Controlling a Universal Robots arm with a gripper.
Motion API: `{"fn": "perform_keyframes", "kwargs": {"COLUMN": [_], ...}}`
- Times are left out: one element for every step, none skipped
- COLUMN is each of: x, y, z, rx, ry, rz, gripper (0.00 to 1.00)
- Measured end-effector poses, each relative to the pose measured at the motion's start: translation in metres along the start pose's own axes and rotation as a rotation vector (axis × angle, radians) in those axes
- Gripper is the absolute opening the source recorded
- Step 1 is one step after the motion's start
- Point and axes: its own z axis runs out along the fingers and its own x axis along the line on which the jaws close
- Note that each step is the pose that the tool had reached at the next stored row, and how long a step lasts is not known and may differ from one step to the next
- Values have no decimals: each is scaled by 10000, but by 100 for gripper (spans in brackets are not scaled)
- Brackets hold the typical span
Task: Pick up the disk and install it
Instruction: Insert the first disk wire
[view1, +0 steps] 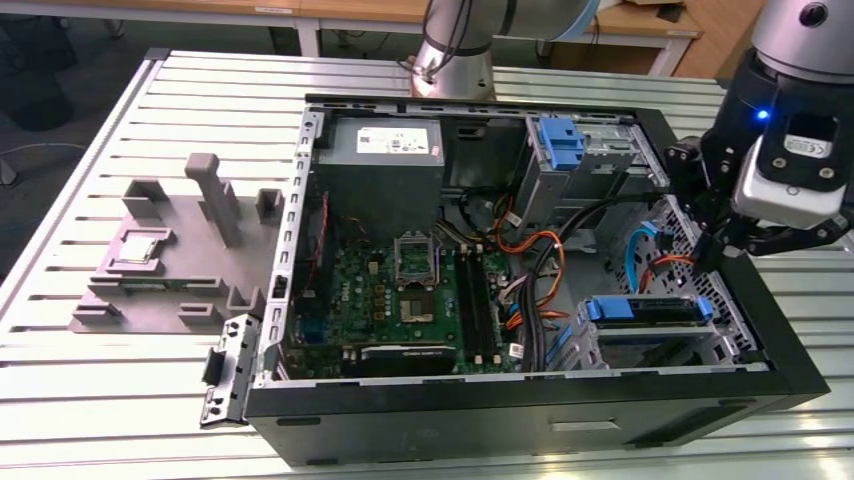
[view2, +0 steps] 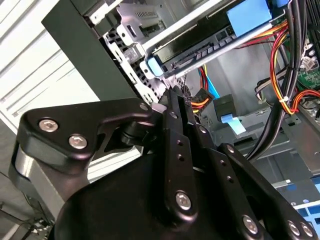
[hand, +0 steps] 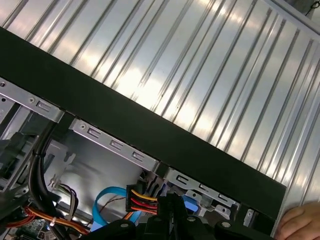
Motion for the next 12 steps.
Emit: {"fn": "perform_keyframes", "kwargs": {"x": [-12,-18,-22,-23,-23,-24,-24,-23,-23,-23,-22,-22], "y": [-7,-10,-12,-12,-13,-13,-13,-14,-14,-14,-14,-15], "z": [3,4,5,5,6,6,7,9,11,12,15,18], "rx": [4,10,20,44,75,106,144,178,213,248,283,319], "ry": [0,-2,-3,-1,-3,-16,-31,-44,-57,-71,-84,-97], "rz": [23,50,82,140,243,392,581,757,932,1109,1283,1460], "gripper": [16,16,16,16,16,16,16,16,16,16,16,16]}}
